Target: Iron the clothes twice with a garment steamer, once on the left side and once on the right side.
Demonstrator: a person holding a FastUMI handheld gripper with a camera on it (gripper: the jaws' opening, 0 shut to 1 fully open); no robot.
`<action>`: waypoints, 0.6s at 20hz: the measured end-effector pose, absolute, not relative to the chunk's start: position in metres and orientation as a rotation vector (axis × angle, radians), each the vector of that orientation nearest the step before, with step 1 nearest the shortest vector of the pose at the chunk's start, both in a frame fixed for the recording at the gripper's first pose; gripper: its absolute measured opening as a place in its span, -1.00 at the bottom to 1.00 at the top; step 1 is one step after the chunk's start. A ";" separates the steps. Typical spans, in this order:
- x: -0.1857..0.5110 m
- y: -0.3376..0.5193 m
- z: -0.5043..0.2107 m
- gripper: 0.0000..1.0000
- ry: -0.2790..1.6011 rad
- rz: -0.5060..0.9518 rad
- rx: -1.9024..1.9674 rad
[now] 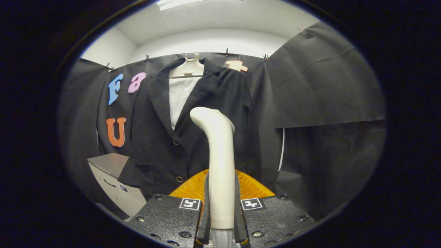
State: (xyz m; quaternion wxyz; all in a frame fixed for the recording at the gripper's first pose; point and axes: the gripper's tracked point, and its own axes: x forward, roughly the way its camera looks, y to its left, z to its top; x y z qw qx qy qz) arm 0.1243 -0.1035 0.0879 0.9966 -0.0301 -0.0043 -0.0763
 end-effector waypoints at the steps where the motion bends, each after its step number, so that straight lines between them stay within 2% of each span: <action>1: 0.123 -0.104 0.080 -0.41 0.003 -0.155 -0.064; 12: 0.101 -0.109 -0.017 -0.40 0.141 -0.206 -0.111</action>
